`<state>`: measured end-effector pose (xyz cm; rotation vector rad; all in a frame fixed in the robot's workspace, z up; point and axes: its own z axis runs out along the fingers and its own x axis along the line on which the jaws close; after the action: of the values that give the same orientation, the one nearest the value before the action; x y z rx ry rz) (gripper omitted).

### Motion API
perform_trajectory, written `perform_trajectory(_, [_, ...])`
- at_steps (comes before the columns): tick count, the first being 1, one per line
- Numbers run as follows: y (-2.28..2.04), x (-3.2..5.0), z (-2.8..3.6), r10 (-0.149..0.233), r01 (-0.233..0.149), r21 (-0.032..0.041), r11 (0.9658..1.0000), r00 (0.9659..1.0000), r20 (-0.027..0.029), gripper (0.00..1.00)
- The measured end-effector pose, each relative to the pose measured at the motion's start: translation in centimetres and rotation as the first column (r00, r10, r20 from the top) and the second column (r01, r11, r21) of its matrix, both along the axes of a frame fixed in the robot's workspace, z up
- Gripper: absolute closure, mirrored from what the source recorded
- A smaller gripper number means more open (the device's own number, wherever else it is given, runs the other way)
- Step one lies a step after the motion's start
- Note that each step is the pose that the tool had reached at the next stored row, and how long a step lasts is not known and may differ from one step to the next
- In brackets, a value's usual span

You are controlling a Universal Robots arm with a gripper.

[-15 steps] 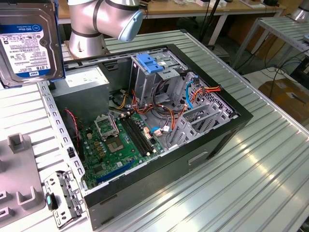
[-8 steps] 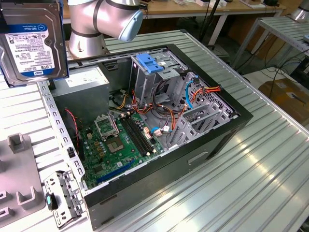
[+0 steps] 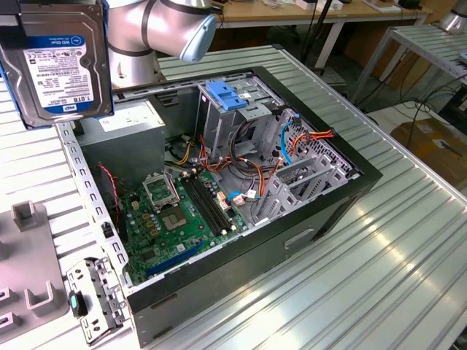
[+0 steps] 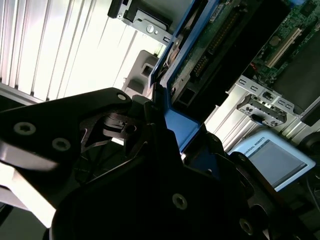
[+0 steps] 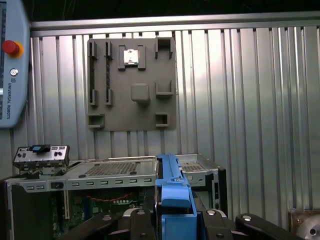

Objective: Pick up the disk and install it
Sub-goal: 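Pick up the disk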

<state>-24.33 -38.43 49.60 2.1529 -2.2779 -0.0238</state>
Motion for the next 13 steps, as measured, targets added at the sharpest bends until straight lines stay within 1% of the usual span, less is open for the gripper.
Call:
perform_trajectory(6, [0.00, 0.82, 0.00, 0.000, 0.000, 0.0000, 1.0000, 1.0000, 0.0001, 0.63])
perform_trajectory(7, [0.00, 1.10, 0.00, 0.000, 0.000, 0.0000, 1.0000, 1.0000, 0.0000, 0.63])
perform_trajectory(13, [0.00, 2.07, 0.00, 0.000, 0.000, 0.0000, 1.0000, 1.0000, 0.0000, 0.63])
